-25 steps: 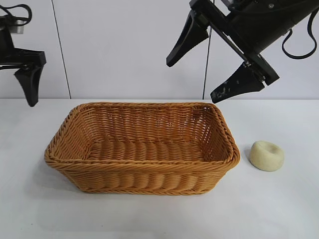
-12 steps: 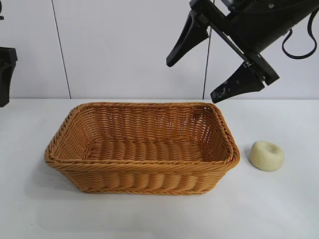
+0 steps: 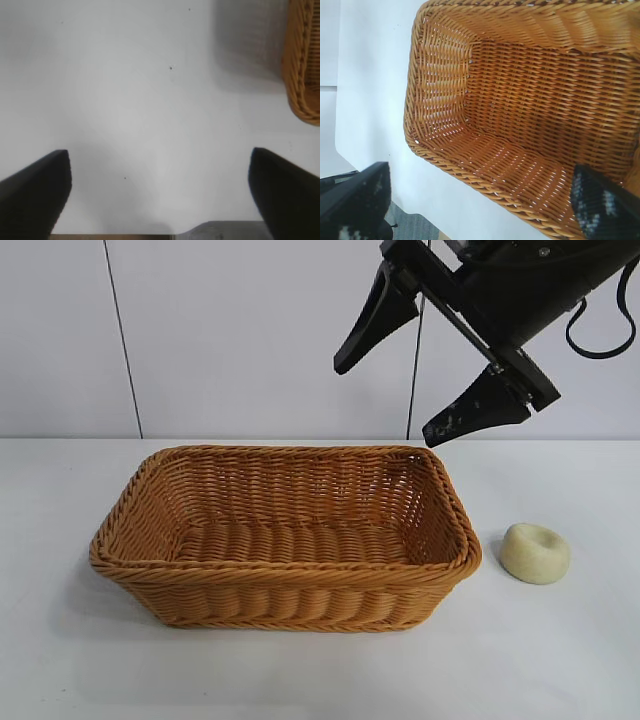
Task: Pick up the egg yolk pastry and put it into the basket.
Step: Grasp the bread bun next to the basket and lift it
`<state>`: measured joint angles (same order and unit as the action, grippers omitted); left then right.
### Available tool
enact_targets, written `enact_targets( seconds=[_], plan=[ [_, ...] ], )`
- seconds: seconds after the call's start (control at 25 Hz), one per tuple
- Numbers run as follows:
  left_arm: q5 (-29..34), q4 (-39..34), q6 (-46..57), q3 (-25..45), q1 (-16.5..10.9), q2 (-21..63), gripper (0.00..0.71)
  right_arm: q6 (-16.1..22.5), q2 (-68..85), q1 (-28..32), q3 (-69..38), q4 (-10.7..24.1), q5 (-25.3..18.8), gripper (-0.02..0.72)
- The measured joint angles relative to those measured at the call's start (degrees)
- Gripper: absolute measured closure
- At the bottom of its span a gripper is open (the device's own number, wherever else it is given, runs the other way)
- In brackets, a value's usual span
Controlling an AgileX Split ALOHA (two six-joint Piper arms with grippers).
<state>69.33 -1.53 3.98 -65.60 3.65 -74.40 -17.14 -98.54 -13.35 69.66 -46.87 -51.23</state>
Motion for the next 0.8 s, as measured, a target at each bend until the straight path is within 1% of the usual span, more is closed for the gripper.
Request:
enact_targets(
  seconds=[0.32, 0.6, 0.68, 0.8],
  plan=[
    [-0.2, 0.0, 0.0, 16.9, 0.0, 22.3, 0.021, 0.0, 0.0, 0.0, 0.0, 0.0, 0.0, 0.008],
    [-5.5, 0.0, 0.0, 33.1, 0.0, 40.7, 0.021, 0.0, 0.0, 0.0, 0.0, 0.0, -0.1, 0.008],
    [-6.5, 0.0, -0.2, 36.0, 0.0, 45.2, 0.021, 0.0, 0.0, 0.0, 0.0, 0.0, -0.1, 0.008],
    [-7.8, 0.0, -0.5, 36.6, 0.0, 51.2, 0.021, 0.0, 0.0, 0.0, 0.0, 0.0, -0.1, 0.008]
  ],
)
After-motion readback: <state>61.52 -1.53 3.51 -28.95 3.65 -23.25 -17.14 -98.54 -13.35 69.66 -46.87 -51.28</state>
